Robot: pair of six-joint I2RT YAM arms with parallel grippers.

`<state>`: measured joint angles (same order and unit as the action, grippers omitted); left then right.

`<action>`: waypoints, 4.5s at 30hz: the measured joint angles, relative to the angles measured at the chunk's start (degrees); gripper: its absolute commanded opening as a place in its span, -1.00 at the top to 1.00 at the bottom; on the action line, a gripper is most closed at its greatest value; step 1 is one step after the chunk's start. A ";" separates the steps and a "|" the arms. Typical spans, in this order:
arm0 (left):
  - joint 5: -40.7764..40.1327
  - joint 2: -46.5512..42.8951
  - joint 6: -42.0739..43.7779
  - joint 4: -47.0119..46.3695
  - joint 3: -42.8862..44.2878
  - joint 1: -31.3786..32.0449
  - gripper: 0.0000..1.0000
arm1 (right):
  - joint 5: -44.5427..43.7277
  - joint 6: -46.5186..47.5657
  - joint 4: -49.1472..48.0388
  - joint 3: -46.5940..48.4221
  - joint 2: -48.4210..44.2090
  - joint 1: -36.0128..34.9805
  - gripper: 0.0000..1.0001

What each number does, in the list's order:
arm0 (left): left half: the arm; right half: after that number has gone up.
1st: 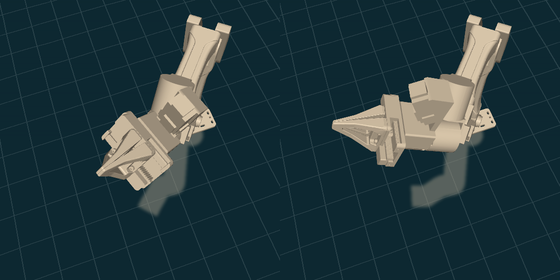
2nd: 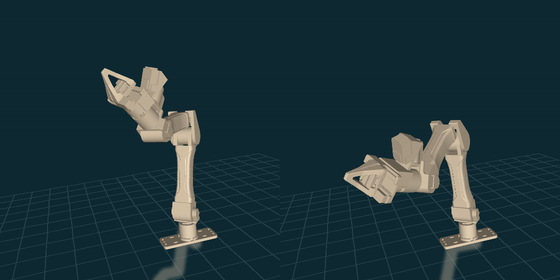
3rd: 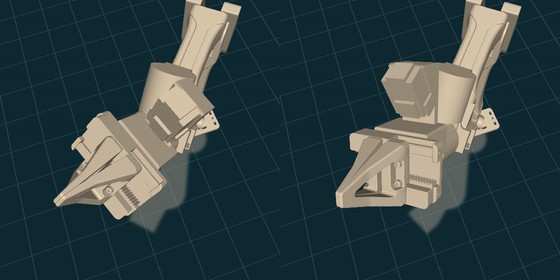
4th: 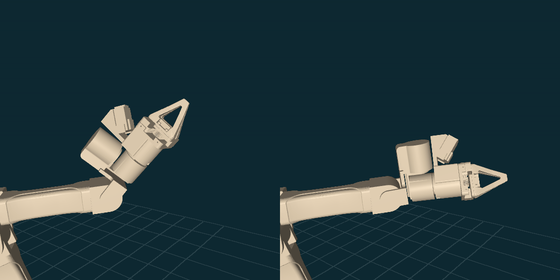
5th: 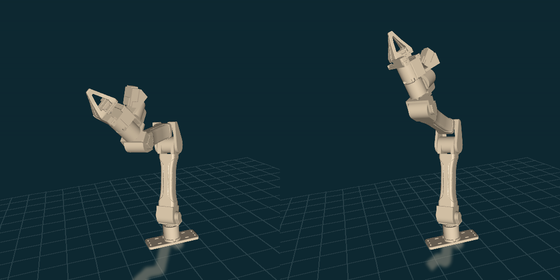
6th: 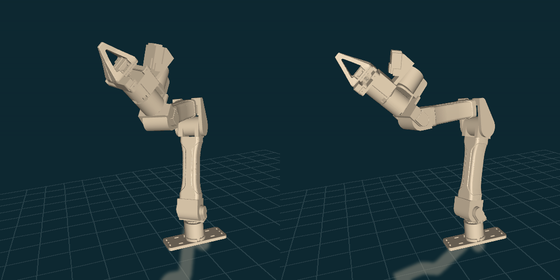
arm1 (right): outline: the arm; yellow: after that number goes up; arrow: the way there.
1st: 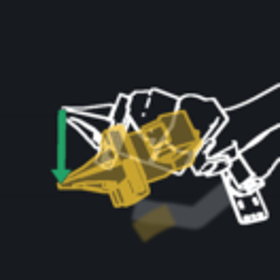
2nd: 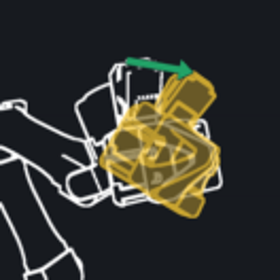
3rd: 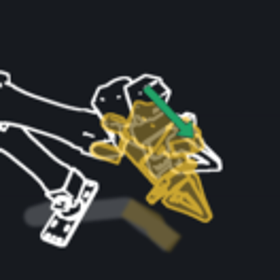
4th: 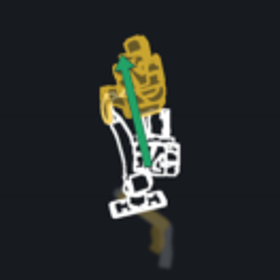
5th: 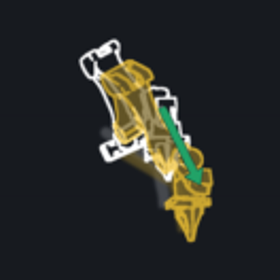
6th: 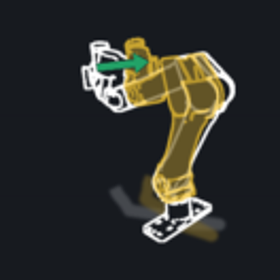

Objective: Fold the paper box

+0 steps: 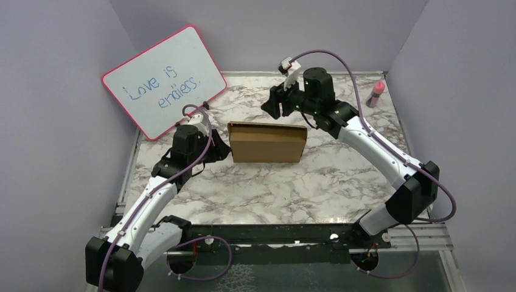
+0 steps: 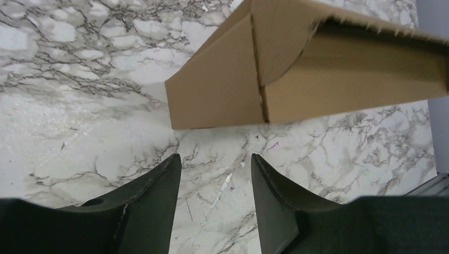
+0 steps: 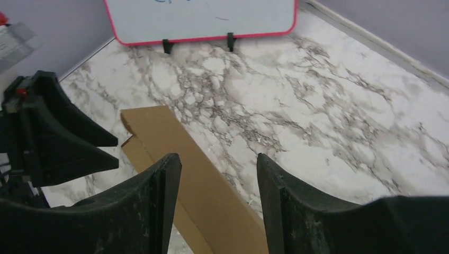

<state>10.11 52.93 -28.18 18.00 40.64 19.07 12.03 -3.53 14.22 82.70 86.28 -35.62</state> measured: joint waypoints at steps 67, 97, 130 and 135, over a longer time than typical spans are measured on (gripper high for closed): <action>4.76 6.73 -9.86 -32.39 -14.93 -0.17 0.44 | -17.14 53.31 -7.52 -2.14 11.45 -20.85 0.98; 5.35 12.81 -15.13 -33.35 -12.04 -0.46 0.50 | -20.39 53.51 -12.41 -9.03 9.33 -21.88 0.89; 2.80 7.17 -12.41 -25.38 -6.47 -5.64 -0.07 | -22.25 27.34 -3.91 -7.08 4.35 -19.10 -0.34; 3.87 7.78 -11.50 -24.06 -3.28 -6.38 -0.18 | -20.44 23.93 -3.82 -6.86 4.00 -16.96 -0.36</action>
<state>13.98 60.71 -39.68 -6.07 37.36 12.69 -8.40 20.40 10.39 75.83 90.28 -52.58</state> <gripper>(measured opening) 0.547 0.671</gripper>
